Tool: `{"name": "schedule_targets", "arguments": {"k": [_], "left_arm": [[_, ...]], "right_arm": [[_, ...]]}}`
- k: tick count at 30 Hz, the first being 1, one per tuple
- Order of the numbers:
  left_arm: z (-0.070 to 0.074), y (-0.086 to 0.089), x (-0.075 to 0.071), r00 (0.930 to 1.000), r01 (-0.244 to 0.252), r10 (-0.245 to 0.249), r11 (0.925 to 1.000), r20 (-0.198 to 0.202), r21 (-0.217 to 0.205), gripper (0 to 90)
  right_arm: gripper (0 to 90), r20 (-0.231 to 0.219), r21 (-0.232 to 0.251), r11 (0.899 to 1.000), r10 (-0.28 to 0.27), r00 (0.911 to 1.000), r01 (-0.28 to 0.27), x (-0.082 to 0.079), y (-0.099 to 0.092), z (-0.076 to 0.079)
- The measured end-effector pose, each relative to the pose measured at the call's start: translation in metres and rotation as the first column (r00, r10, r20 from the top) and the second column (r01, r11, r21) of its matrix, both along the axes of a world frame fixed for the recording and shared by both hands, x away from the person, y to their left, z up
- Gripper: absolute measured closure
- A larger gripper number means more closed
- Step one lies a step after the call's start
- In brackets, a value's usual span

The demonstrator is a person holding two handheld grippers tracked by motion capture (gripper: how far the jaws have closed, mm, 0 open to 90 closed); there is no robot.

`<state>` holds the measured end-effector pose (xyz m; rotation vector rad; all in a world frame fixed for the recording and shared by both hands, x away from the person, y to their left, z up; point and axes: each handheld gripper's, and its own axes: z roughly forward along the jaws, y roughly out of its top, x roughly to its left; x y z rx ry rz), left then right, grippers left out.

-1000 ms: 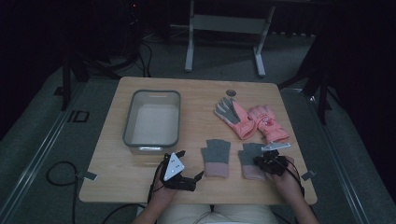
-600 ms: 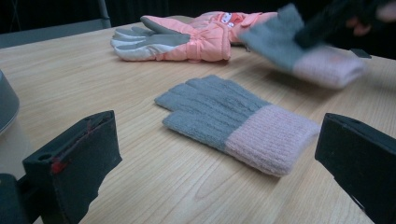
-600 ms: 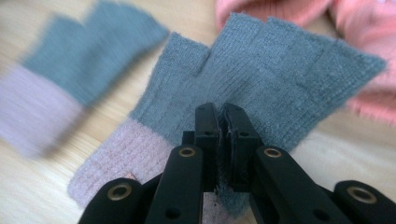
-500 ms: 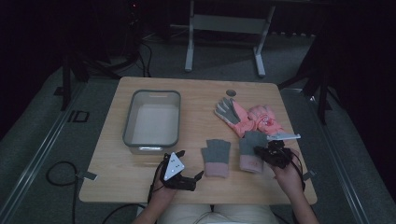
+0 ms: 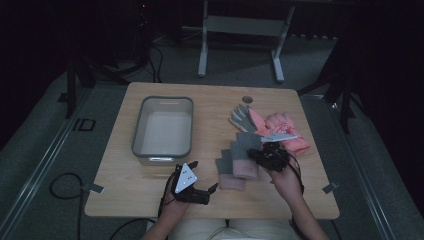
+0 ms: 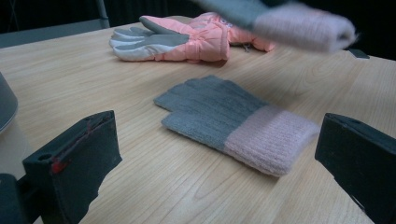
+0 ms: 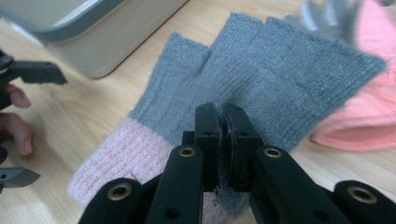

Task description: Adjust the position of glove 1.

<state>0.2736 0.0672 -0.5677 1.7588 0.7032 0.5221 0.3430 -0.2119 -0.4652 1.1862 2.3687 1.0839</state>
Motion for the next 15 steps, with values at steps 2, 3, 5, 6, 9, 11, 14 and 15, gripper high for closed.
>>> {"name": "schedule_targets", "arguments": {"k": [2,3,5,6,9,11,14,15], "left_arm": [[0.000,0.000,0.000,1.0000,0.002,-0.002,1.0000,-0.001,-0.001,0.0],[0.000,0.000,0.000,1.0000,0.002,-0.002,1.0000,0.000,-0.002,0.0],[0.000,0.000,0.000,1.0000,0.003,-0.003,1.0000,-0.001,-0.003,0.0],[0.000,0.000,0.000,1.0000,0.003,-0.003,1.0000,-0.001,-0.004,0.0],[0.000,0.000,0.000,1.0000,0.006,-0.006,1.0000,-0.001,-0.005,0.0],[0.000,0.001,0.000,1.0000,0.007,-0.007,1.0000,-0.002,-0.006,0.0],[0.000,0.001,0.000,1.0000,0.009,-0.009,0.9999,-0.005,-0.008,0.0],[0.000,0.001,0.000,1.0000,0.009,-0.009,0.9999,-0.004,-0.009,0.0]], "right_arm": [[85.2,-0.011,-0.003,1.000,0.020,0.9997,-0.020,0.001,0.009,-0.005],[85.1,-0.016,-0.007,1.000,0.026,0.9995,-0.026,0.001,0.013,-0.008],[85.1,-0.031,-0.011,0.999,0.038,0.9988,-0.038,0.002,0.020,-0.014],[85.1,-0.039,-0.010,0.999,0.041,0.9984,-0.042,0.002,0.023,-0.017],[85.1,-0.059,-0.012,0.999,0.052,0.9969,-0.052,0.004,0.027,-0.026],[85.1,-0.070,-0.022,0.998,0.057,0.9959,-0.058,0.004,0.029,-0.033],[85.0,-0.093,-0.024,0.998,0.056,0.9940,-0.059,0.004,0.030,-0.040],[85.0,-0.098,-0.025,0.998,0.056,0.9935,-0.059,0.004,0.030,-0.043]]}}
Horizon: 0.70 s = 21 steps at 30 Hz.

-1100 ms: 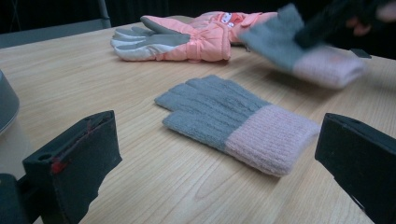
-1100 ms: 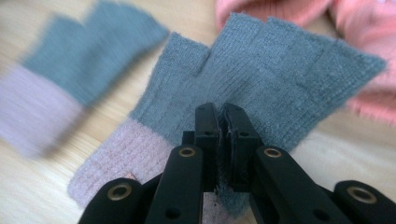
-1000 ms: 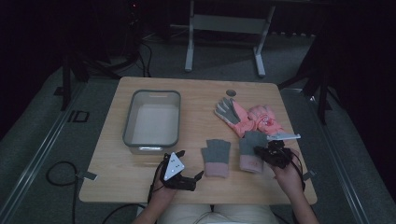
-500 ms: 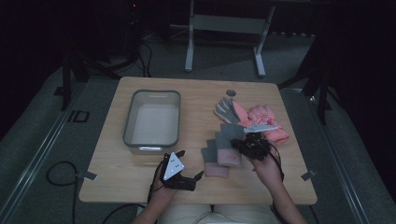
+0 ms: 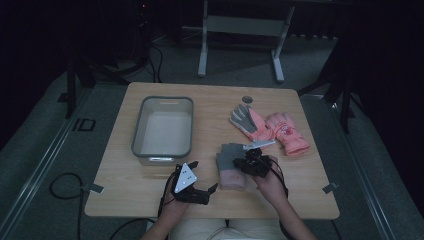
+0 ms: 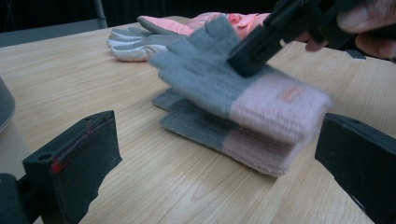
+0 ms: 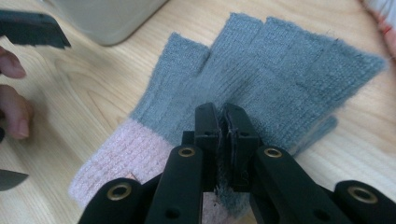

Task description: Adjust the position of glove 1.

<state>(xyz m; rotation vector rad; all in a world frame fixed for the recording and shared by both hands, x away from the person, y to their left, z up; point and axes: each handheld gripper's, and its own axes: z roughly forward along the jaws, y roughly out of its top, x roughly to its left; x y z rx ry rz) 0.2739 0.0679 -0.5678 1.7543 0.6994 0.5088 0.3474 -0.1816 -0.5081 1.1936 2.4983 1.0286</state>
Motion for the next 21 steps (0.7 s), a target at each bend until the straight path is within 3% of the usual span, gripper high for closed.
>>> {"name": "schedule_targets", "arguments": {"k": [16,21], "left_arm": [[0.000,0.001,0.000,0.9998,0.019,-0.019,0.9998,0.000,-0.005,0.0],[0.000,-0.004,0.000,0.9982,-0.059,0.060,0.9979,-0.006,0.027,0.0]], "right_arm": [[83.3,-0.047,-0.025,1.000,0.009,0.9988,-0.010,0.007,0.002,-0.024],[82.8,-0.061,-0.019,0.999,0.028,0.9978,-0.029,0.008,0.000,-0.025]]}}
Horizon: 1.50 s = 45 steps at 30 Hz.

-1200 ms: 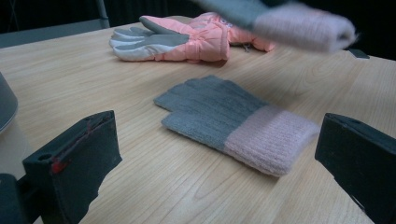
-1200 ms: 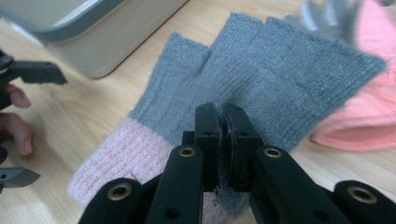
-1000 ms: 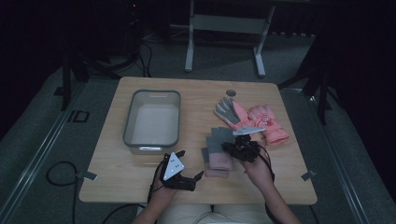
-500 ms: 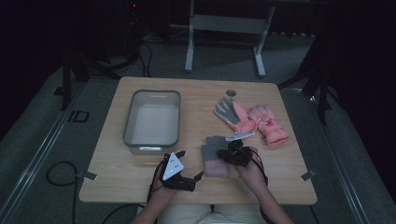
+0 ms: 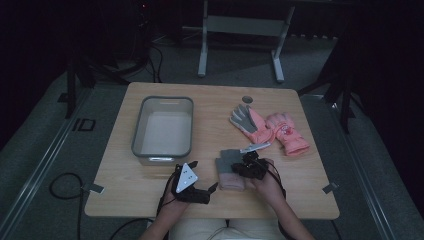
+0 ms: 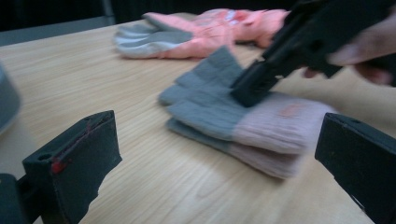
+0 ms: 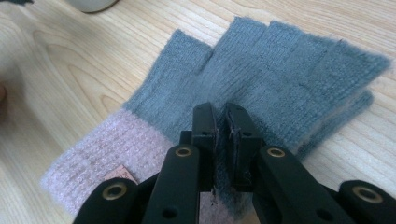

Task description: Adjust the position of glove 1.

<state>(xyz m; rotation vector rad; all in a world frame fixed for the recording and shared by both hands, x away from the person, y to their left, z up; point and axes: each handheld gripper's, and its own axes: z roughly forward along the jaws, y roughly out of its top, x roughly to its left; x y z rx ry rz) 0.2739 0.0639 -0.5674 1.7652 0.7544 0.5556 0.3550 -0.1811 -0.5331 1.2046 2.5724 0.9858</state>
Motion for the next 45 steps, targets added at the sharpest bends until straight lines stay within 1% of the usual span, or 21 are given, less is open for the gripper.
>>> {"name": "schedule_targets", "arguments": {"k": [3,7,10,13,17,18,21,22,23,24,25,29,30,32,35,36,37,39,42,44,45], "left_arm": [[0.000,0.002,0.001,0.9997,0.026,-0.026,0.9992,-0.001,-0.031,0.0],[0.005,0.001,0.000,0.9978,0.067,-0.067,0.9960,0.001,-0.059,0.0],[0.010,-0.006,-0.002,0.9953,0.095,-0.095,0.9954,0.019,-0.007,0.0],[0.018,-0.014,-0.004,0.9935,0.105,-0.105,0.9943,0.043,0.017,3.9],[0.029,-0.024,0.001,0.9871,0.159,-0.160,0.9821,-0.004,0.100,4.7],[0.030,-0.026,0.003,0.9830,0.183,-0.183,0.9746,-0.009,0.130,5.1],[0.030,-0.033,0.008,0.9602,0.279,-0.276,0.9462,-0.044,0.164,5.8],[0.030,-0.033,0.008,0.9602,0.279,-0.276,0.9462,-0.044,0.164,7.6],[0.030,-0.036,0.009,0.9548,0.297,-0.293,0.9374,-0.049,0.181,7.6],[0.028,-0.040,0.011,0.9437,0.331,-0.326,0.9214,-0.059,0.204,9.2],[0.028,-0.043,0.012,0.9400,0.341,-0.335,0.9148,-0.065,0.217,13.7],[0.025,-0.053,0.014,0.9192,0.387,-0.390,0.8725,-0.053,0.298,20.6],[0.025,-0.053,0.014,0.9192,0.387,-0.390,0.8725,-0.053,0.298,21.6],[0.022,-0.059,0.017,0.9128,0.397,-0.405,0.8466,-0.055,0.355,23.9],[0.018,-0.065,0.019,0.9061,0.405,-0.418,0.8143,-0.063,0.416,25.8],[0.016,-0.066,0.020,0.9042,0.408,-0.422,0.8067,-0.066,0.428,25.9],[0.015,-0.068,0.020,0.9026,0.408,-0.425,0.7919,-0.069,0.455,27.1],[0.011,-0.069,0.021,0.9006,0.408,-0.429,0.7746,-0.073,0.484,28.0],[0.009,-0.071,0.021,0.9034,0.398,-0.423,0.7630,-0.073,0.509,30.1],[0.006,-0.072,0.022,0.9061,0.391,-0.416,0.7510,-0.079,0.532,31.4],[0.006,-0.072,0.023,0.9083,0.390,-0.410,0.7570,-0.083,0.524,32.0]], "right_arm": [[78.7,-0.001,0.009,1.000,0.009,1.0000,-0.009,0.001,-0.001,0.001],[71.0,0.036,0.016,1.000,0.002,0.9994,-0.003,-0.001,-0.007,0.012],[65.7,0.066,0.018,1.000,-0.006,0.9978,0.005,0.001,-0.017,0.021],[62.8,0.083,0.017,0.999,-0.034,0.9960,0.033,0.008,-0.027,0.029],[59.4,0.091,0.026,0.998,-0.052,0.9945,0.050,0.018,-0.037,0.034],[59.4,0.085,0.031,0.998,-0.059,0.9947,0.056,0.020,-0.038,0.034],[58.8,0.068,0.048,0.996,-0.076,0.9948,0.072,0.028,-0.040,0.032],[58.3,0.061,0.051,0.996,-0.081,0.9949,0.078,0.030,-0.040,0.031],[58.3,0.061,0.051,0.996,-0.081,0.9949,0.078,0.030,-0.040,0.031],[57.9,0.057,0.055,0.995,-0.083,0.9949,0.080,0.032,-0.039,0.029],[57.5,0.043,0.059,0.994,-0.091,0.9949,0.089,0.035,-0.039,0.025],[54.8,0.021,0.056,0.994,-0.098,0.9950,0.096,0.042,-0.036,0.017],[54.8,0.021,0.056,0.994,-0.098,0.9950,0.096,0.042,-0.036,0.017],[51.8,-0.001,0.046,0.993,-0.108,0.9941,0.108,0.048,-0.034,0.009],[49.7,-0.009,0.049,0.992,-0.115,0.9933,0.116,0.051,-0.033,0.005],[48.8,-0.014,0.047,0.992,-0.120,0.9926,0.121,0.052,-0.033,0.003],[47.9,-0.020,0.045,0.991,-0.123,0.9922,0.123,0.054,-0.033,0.002],[45.9,-0.032,0.038,0.991,-0.129,0.9911,0.130,0.055,-0.033,-0.001],[42.2,-0.042,0.018,0.992,-0.126,0.9912,0.126,0.057,-0.032,-0.006],[41.2,-0.053,0.008,0.993,-0.120,0.9913,0.121,0.058,-0.031,-0.010],[41.2,-0.056,0.013,0.992,-0.121,0.9910,0.122,0.058,-0.031,-0.010]]}}
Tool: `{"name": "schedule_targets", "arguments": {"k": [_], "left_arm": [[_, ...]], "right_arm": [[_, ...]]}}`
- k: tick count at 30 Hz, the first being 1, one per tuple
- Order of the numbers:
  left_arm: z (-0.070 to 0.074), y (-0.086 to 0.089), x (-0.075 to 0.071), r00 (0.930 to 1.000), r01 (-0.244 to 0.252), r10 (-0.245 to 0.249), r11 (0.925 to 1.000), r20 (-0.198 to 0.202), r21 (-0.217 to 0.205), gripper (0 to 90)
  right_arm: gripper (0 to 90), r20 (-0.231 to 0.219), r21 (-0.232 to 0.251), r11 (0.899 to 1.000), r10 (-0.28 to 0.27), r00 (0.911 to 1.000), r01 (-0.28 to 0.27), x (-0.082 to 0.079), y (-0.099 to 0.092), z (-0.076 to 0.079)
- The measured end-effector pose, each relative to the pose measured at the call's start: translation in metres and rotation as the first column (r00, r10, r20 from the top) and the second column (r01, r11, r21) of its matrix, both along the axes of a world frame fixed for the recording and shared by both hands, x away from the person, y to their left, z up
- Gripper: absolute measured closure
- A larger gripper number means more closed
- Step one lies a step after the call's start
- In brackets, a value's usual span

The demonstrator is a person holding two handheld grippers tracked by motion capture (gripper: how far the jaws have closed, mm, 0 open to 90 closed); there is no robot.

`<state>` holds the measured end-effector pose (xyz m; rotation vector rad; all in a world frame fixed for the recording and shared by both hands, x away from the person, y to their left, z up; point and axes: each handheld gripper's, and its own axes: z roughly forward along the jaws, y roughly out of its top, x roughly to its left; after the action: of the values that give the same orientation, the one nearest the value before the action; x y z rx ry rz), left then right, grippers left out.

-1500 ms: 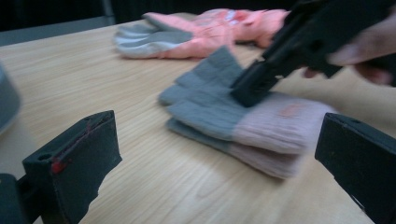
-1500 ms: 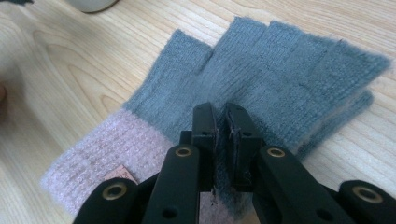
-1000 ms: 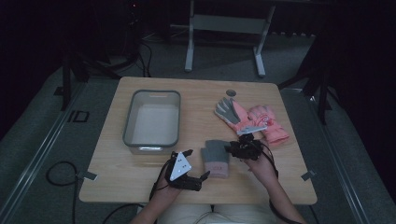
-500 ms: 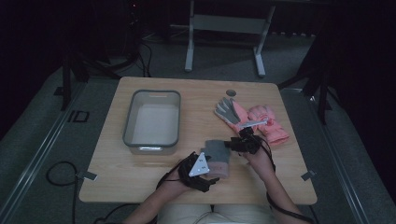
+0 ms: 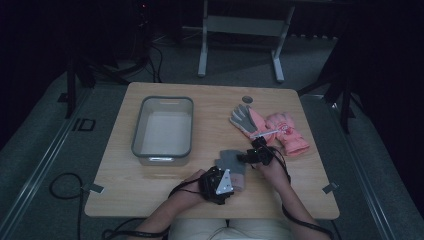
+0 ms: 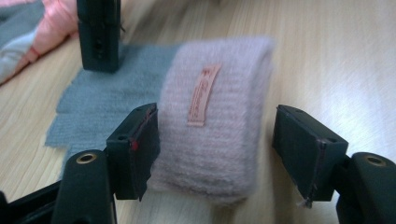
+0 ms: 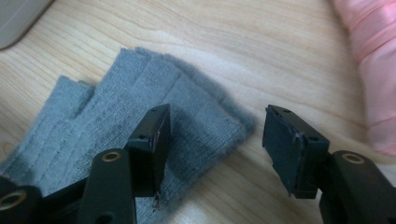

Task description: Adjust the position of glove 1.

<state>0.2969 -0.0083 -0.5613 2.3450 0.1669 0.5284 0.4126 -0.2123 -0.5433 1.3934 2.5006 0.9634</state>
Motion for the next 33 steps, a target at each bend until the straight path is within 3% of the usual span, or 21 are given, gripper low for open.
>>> {"name": "schedule_targets", "arguments": {"k": [4,8,13,16,18,23,28,33], "left_arm": [[0.000,0.001,0.004,0.9999,-0.013,0.013,0.9999,-0.011,0.002,43.1],[0.006,0.008,0.014,0.9968,-0.002,0.000,0.9997,-0.080,-0.025,58.4],[0.009,0.011,0.021,0.9918,0.010,-0.015,0.9993,-0.127,-0.037,64.1],[0.010,0.012,0.024,0.9891,0.011,-0.016,0.9994,-0.146,-0.034,66.3],[0.011,0.013,0.025,0.9866,0.006,-0.013,0.9990,-0.163,-0.045,66.7],[0.013,0.019,0.027,0.9783,-0.013,-0.004,0.9966,-0.207,-0.081,68.2],[0.030,0.021,0.025,0.9808,-0.010,-0.010,0.9951,-0.195,-0.098,68.7],[0.050,0.022,0.026,0.9853,0.004,-0.017,0.9967,-0.170,-0.081,68.8]], "right_arm": [[47.5,-0.015,0.009,1.000,0.015,0.9998,-0.015,-0.001,0.003,0.001],[50.9,-0.045,0.038,0.999,0.024,0.9987,-0.022,0.002,0.007,0.001],[56.0,-0.080,0.086,0.995,0.054,0.9953,-0.047,0.004,0.014,-0.001],[68.4,-0.120,0.131,0.990,0.077,0.9897,-0.061,0.007,0.021,-0.002],[69.9,-0.124,0.145,0.988,0.080,0.9890,-0.062,0.007,0.022,-0.002],[73.4,-0.085,0.172,0.983,0.086,0.9926,-0.071,0.002,0.024,0.009],[73.8,-0.032,0.174,0.981,0.095,0.9950,-0.088,-0.004,0.023,0.028],[73.9,0.008,0.203,0.975,0.090,0.9959,-0.090,-0.006,0.019,0.049]]}}
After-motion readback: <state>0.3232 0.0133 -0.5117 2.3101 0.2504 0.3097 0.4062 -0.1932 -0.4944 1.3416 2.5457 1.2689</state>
